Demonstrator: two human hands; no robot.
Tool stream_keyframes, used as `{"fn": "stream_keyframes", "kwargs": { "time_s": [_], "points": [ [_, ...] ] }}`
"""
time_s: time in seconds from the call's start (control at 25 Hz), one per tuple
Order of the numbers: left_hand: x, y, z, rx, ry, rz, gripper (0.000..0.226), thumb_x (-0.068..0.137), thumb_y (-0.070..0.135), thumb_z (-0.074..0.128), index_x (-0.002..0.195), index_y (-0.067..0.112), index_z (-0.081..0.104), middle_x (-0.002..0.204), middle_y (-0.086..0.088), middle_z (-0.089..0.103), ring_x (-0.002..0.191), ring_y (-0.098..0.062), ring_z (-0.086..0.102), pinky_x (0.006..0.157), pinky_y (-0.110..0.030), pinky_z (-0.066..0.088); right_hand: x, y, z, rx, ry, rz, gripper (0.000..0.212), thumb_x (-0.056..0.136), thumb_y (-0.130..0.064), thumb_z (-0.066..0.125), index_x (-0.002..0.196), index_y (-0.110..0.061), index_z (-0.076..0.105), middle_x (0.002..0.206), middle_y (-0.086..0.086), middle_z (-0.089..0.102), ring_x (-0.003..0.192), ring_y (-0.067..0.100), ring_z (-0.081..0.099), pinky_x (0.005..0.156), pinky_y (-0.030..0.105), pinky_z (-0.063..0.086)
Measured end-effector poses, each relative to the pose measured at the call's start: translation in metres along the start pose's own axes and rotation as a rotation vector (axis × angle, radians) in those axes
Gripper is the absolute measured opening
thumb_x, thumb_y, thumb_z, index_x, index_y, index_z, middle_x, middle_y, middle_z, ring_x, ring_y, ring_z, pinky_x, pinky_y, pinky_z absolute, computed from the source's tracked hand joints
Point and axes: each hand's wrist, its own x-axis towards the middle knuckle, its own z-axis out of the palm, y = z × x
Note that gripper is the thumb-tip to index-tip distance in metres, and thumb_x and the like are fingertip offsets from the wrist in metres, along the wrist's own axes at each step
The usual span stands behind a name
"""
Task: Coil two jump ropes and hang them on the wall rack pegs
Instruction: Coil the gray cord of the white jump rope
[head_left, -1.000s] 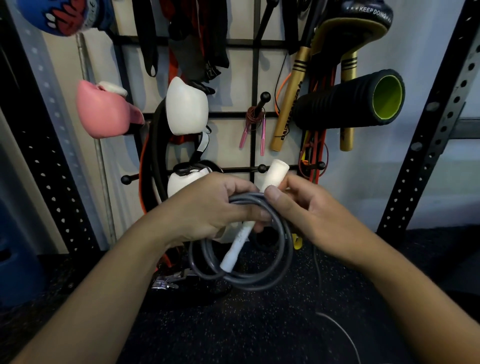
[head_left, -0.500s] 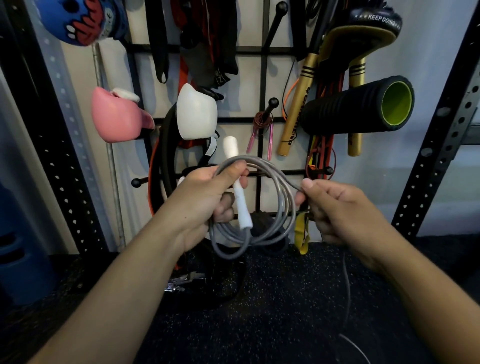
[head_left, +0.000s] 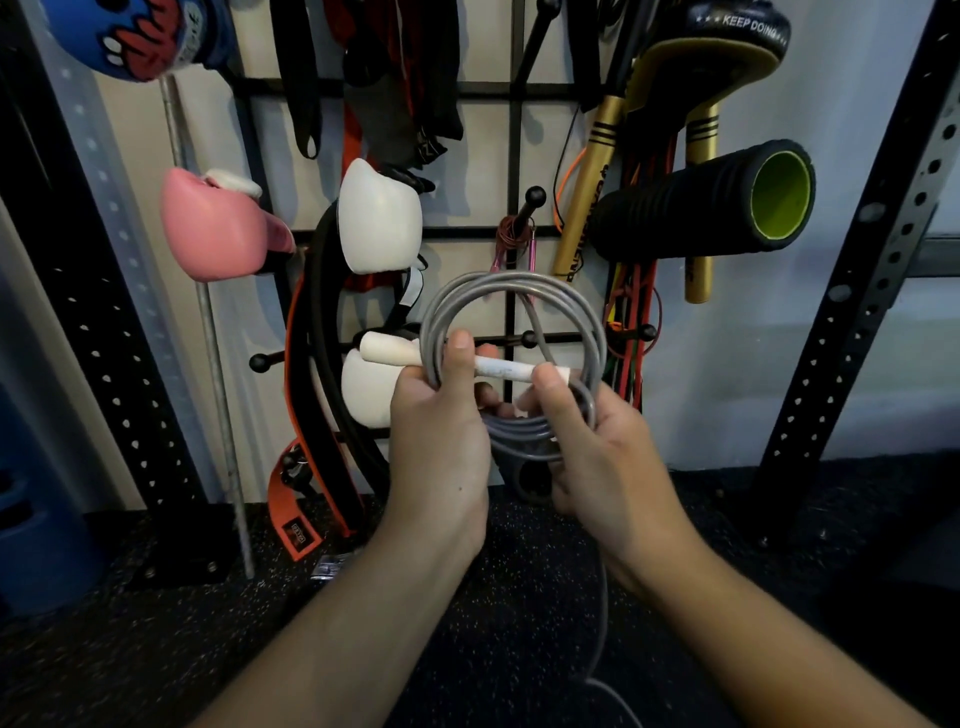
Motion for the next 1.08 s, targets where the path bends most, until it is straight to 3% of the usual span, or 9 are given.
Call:
{"fn": "stream_keyframes", "kwargs": {
  "time_s": [0.16, 0.28, 0.4, 0.52, 0.6, 0.68, 0.76, 0.92, 1.08],
  "points": [
    [0.006, 0.001, -0.006, -0.024, -0.029, -0.024, 0.051, 0.086, 0.04, 0.079, 0.122, 0.008, 0.064, 0.095, 0.0, 0.073, 0.09, -0.01, 0.072, 0.087, -0.033, 0.054, 0.006, -0.004, -0.012, -0.019, 0.001, 0.056, 0.039, 0.095, -0.058, 0.055, 0.081, -0.023, 0.061, 0.063, -0.001, 0.048, 0.047, 0.01, 0.041, 0.045, 0.025, 0.034],
    [0.022, 0.009, -0.017, 0.2, -0.034, 0.005, 0.102, 0.072, 0.037, 0.091, 0.154, 0.028, 0.031, 0.136, 0.0, 0.059, 0.124, -0.022, 0.06, 0.106, -0.04, 0.046, 0.019, -0.013, -0.034, -0.205, -0.101, -0.01, 0.046, 0.097, -0.056, 0.053, 0.084, -0.013, 0.06, 0.058, -0.008, 0.046, 0.044, 0.005, 0.039, 0.045, 0.019, 0.033],
    [0.035, 0.032, -0.035, 0.647, -0.496, 0.336, 0.107, 0.074, 0.036, 0.09, 0.156, 0.043, 0.023, 0.152, 0.013, 0.045, 0.139, -0.004, 0.044, 0.114, -0.031, 0.035, 0.025, -0.022, -0.055, -0.441, -0.335, -0.069, 0.04, 0.092, -0.059, 0.05, 0.079, -0.025, 0.067, 0.066, 0.004, 0.049, 0.052, 0.015, 0.047, 0.054, 0.026, 0.041],
    [0.025, 0.048, -0.032, 1.032, -0.928, 0.443, 0.084, 0.074, 0.04, 0.089, 0.144, 0.047, 0.044, 0.135, 0.024, 0.06, 0.117, 0.014, 0.057, 0.097, -0.008, 0.044, 0.024, -0.019, -0.056, -0.63, -0.564, -0.116, 0.03, 0.094, -0.063, 0.047, 0.079, -0.045, 0.066, 0.07, 0.005, 0.059, 0.061, 0.028, 0.055, 0.06, 0.04, 0.047],
    [0.021, 0.044, -0.024, 1.14, -0.882, 0.452, 0.055, 0.071, 0.044, 0.089, 0.12, 0.041, 0.064, 0.104, 0.017, 0.074, 0.092, 0.005, 0.067, 0.083, -0.022, 0.054, 0.025, -0.021, -0.055, -0.674, -0.604, -0.132, 0.031, 0.094, -0.061, 0.049, 0.079, -0.039, 0.065, 0.063, -0.007, 0.055, 0.054, 0.012, 0.05, 0.054, 0.028, 0.043],
    [0.023, 0.038, -0.021, 1.178, -0.863, 0.372, 0.035, 0.074, 0.049, 0.085, 0.1, 0.03, 0.071, 0.084, 0.005, 0.076, 0.075, -0.011, 0.069, 0.071, -0.034, 0.055, 0.027, -0.022, -0.058, -0.749, -0.585, -0.158, 0.044, 0.094, -0.063, 0.047, 0.082, -0.027, 0.069, 0.061, -0.001, 0.054, 0.053, 0.017, 0.048, 0.054, 0.034, 0.043],
    [0.026, 0.034, -0.022, 1.121, -0.936, 0.285, 0.024, 0.086, 0.042, 0.077, 0.1, 0.024, 0.071, 0.078, 0.004, 0.077, 0.071, -0.011, 0.072, 0.07, -0.03, 0.055, 0.029, -0.022, -0.061, -0.776, -0.532, -0.171, 0.054, 0.093, -0.069, 0.045, 0.083, -0.022, 0.07, 0.064, 0.003, 0.058, 0.056, 0.021, 0.053, 0.058, 0.044, 0.046],
    [0.024, 0.032, -0.023, 0.848, -1.001, 0.144, 0.021, 0.092, 0.031, 0.073, 0.109, 0.019, 0.069, 0.071, 0.001, 0.075, 0.065, -0.014, 0.074, 0.07, -0.03, 0.061, 0.027, -0.026, -0.056, -0.709, -0.482, -0.219, 0.039, 0.092, -0.063, 0.044, 0.077, -0.035, 0.067, 0.066, -0.016, 0.065, 0.061, 0.002, 0.06, 0.059, 0.021, 0.044],
    [0.024, 0.029, -0.023, 0.85, -0.974, 0.275, 0.033, 0.09, 0.048, 0.067, 0.115, 0.026, 0.067, 0.056, 0.002, 0.057, 0.05, -0.014, 0.057, 0.057, -0.038, 0.055, 0.025, -0.031, -0.057, -0.592, -0.397, -0.185, 0.061, 0.091, -0.069, 0.045, 0.073, -0.016, 0.067, 0.058, 0.002, 0.056, 0.052, 0.023, 0.052, 0.052, 0.036, 0.044]
  ]
}}
